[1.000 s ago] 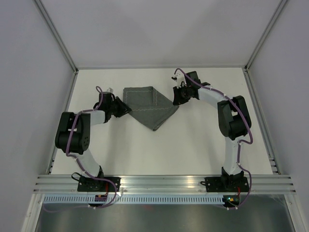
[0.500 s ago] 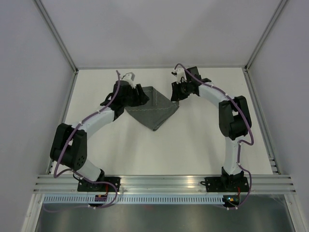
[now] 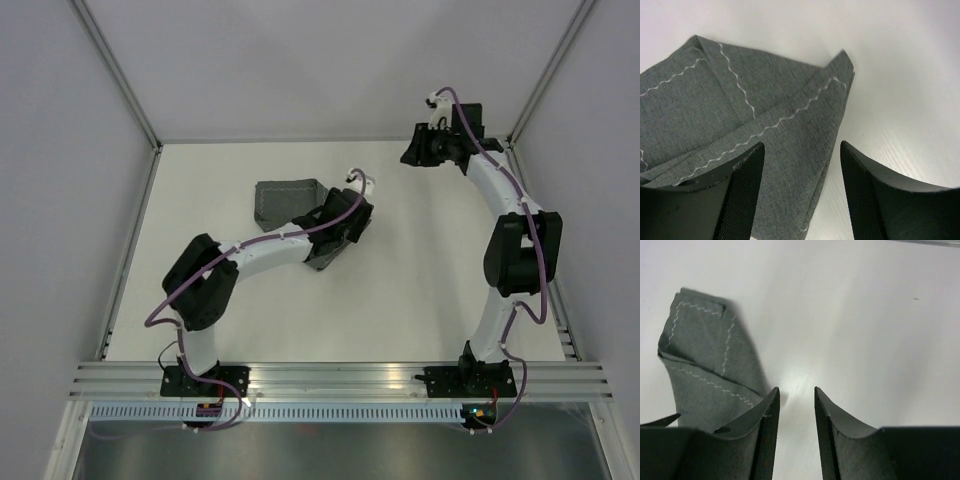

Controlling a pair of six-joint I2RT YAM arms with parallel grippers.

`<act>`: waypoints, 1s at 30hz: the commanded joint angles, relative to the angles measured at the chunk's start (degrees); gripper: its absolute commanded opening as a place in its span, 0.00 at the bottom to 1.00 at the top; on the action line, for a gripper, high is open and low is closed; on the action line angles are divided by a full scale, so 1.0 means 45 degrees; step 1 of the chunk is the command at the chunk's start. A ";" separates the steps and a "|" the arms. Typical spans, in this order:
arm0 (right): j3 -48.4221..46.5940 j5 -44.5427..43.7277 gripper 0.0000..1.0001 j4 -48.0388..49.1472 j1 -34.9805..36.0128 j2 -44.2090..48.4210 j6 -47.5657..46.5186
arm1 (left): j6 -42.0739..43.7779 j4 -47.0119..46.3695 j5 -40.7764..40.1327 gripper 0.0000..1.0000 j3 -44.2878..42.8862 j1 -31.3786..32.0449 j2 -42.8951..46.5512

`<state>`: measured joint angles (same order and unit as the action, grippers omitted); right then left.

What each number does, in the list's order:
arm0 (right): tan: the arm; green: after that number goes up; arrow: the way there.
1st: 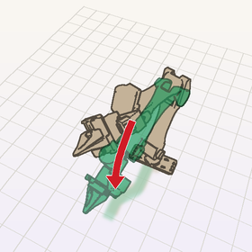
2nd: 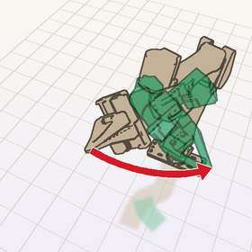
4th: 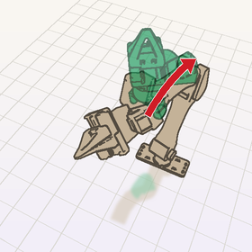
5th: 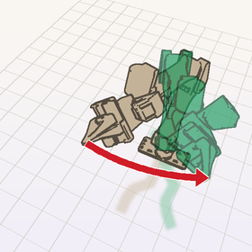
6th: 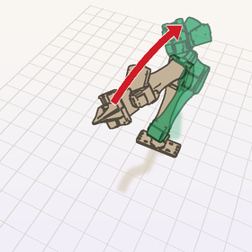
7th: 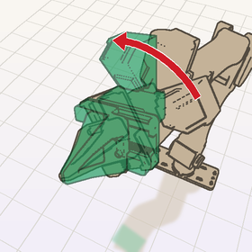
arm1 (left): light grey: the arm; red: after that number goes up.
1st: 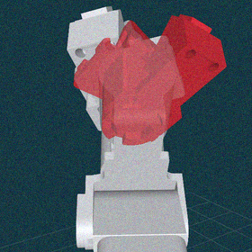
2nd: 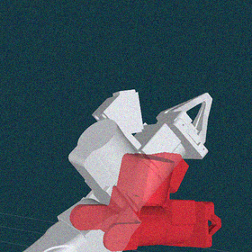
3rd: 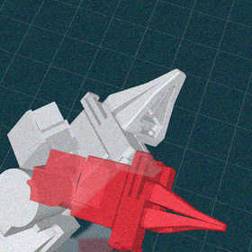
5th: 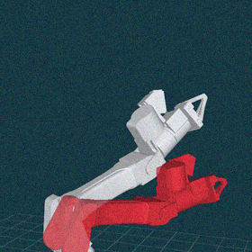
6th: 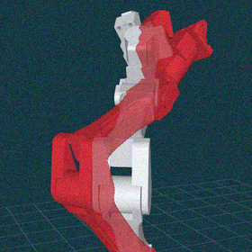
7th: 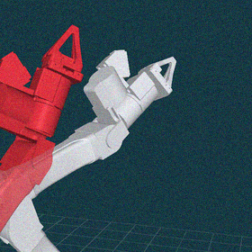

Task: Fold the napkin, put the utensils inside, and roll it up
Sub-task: Roll the napkin with the utensil

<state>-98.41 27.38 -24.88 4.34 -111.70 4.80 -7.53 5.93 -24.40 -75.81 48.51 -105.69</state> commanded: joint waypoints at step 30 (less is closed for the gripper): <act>0.2396 0.2022 0.33 -0.0584 -0.4109 0.1033 -0.0480 | 0.2083 0.2842 -0.3679 0.59 -0.3036 0.1974 -0.4540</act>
<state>-87.83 35.09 -28.05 -14.13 -109.43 2.74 0.51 17.96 -40.60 -87.11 57.10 -124.90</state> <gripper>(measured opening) 0.337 0.602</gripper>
